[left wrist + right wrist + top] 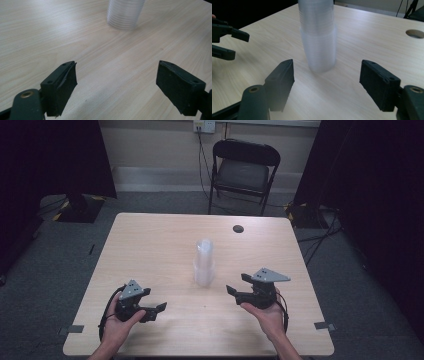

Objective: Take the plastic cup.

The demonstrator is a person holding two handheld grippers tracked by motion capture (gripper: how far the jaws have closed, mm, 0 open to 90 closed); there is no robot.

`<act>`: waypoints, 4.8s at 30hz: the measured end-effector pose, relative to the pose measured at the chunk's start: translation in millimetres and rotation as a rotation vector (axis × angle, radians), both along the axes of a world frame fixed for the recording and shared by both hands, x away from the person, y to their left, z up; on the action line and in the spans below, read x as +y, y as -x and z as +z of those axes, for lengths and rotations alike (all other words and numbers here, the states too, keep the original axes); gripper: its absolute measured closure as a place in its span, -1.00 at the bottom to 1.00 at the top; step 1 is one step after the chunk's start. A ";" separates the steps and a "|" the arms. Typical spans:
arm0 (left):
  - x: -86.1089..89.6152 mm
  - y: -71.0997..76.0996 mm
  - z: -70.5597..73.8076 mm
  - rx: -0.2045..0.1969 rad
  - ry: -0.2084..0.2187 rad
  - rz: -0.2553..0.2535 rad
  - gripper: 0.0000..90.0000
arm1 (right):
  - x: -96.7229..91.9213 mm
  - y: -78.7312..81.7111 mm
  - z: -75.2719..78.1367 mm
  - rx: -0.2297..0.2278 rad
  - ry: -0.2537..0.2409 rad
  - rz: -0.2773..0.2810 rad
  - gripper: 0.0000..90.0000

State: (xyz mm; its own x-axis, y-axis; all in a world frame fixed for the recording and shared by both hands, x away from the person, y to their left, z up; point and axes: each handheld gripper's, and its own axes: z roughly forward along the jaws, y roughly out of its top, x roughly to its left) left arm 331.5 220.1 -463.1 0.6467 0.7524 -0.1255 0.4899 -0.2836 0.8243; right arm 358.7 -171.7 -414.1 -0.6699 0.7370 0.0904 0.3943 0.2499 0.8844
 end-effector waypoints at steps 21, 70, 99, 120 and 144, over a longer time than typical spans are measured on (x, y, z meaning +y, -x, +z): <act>1.0 -0.3 0.4 0.006 0.002 0.005 -0.63 | 35.4 -35.0 26.1 -0.042 -0.033 0.063 -0.44; 3.7 1.4 1.4 0.001 0.017 0.003 -0.63 | 96.1 -105.3 2.4 -0.019 -0.018 0.084 -0.54; 1.6 0.7 -0.9 0.011 0.010 -0.001 -0.63 | 100.0 -105.3 1.5 -0.028 -0.032 0.072 -0.32; -0.7 1.3 -0.7 -0.014 0.000 -0.014 -0.59 | 98.6 -104.1 15.3 -0.068 -0.068 0.061 -0.31; -3.3 1.2 -1.1 -0.006 -0.006 -0.036 -0.57 | 91.8 -101.9 42.6 -0.119 -0.099 0.033 -0.28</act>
State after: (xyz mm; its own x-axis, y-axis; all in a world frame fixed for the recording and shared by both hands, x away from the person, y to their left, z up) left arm 330.2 216.8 -464.2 0.6738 0.7296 -0.1168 0.4744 -0.3060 0.8254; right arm 460.7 -79.9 -371.5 -0.7038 0.7059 0.0804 0.2785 0.1700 0.9453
